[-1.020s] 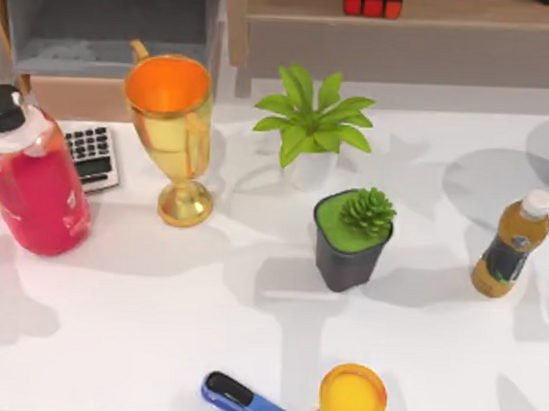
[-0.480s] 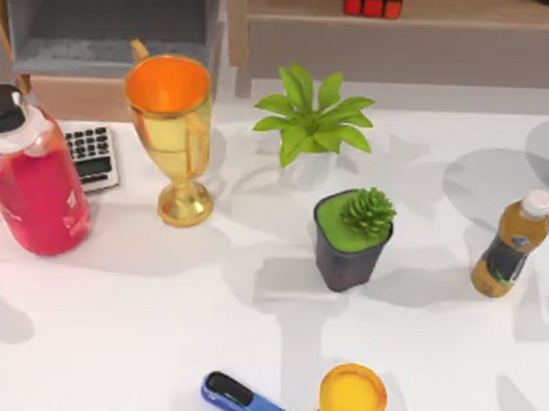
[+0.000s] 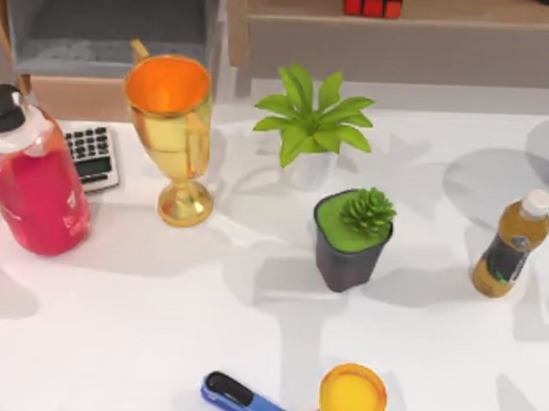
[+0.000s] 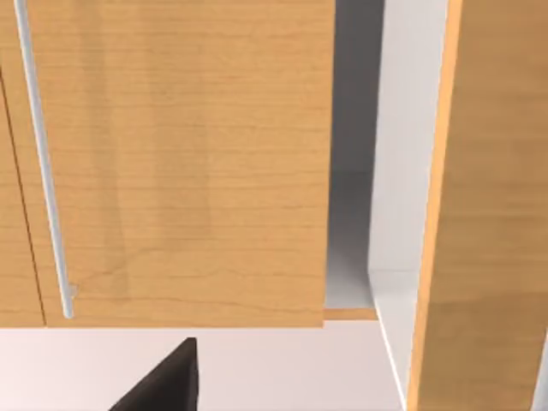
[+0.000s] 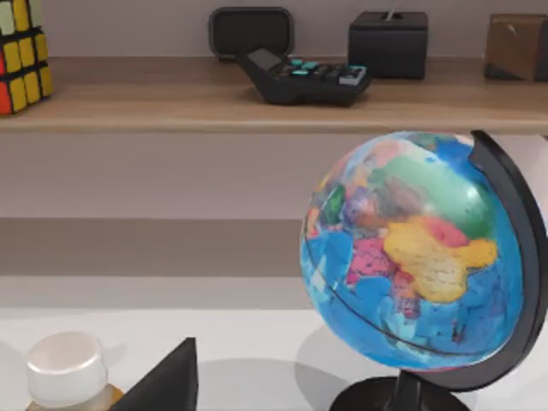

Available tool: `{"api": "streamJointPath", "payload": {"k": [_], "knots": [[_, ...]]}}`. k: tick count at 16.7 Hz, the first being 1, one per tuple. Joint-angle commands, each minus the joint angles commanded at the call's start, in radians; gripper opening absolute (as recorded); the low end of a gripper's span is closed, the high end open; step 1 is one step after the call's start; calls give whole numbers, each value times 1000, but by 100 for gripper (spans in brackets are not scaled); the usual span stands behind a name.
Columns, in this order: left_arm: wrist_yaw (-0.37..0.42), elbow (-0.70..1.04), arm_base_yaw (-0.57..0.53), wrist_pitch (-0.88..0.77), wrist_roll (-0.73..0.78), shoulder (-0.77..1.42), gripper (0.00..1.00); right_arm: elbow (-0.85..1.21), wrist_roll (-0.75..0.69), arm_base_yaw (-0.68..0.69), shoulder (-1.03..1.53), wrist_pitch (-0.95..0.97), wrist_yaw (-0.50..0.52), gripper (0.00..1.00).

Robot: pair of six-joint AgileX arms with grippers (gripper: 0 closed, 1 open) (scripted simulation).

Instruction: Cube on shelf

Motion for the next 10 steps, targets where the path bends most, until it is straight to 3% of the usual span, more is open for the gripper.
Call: {"api": "streamJointPath", "payload": {"k": [2,10], "knots": [[0,0,0,0,0,0,100,0,0,0,0,0,0,100],[0,0,0,0,0,0,40,0,0,0,0,0,0,100]]}}
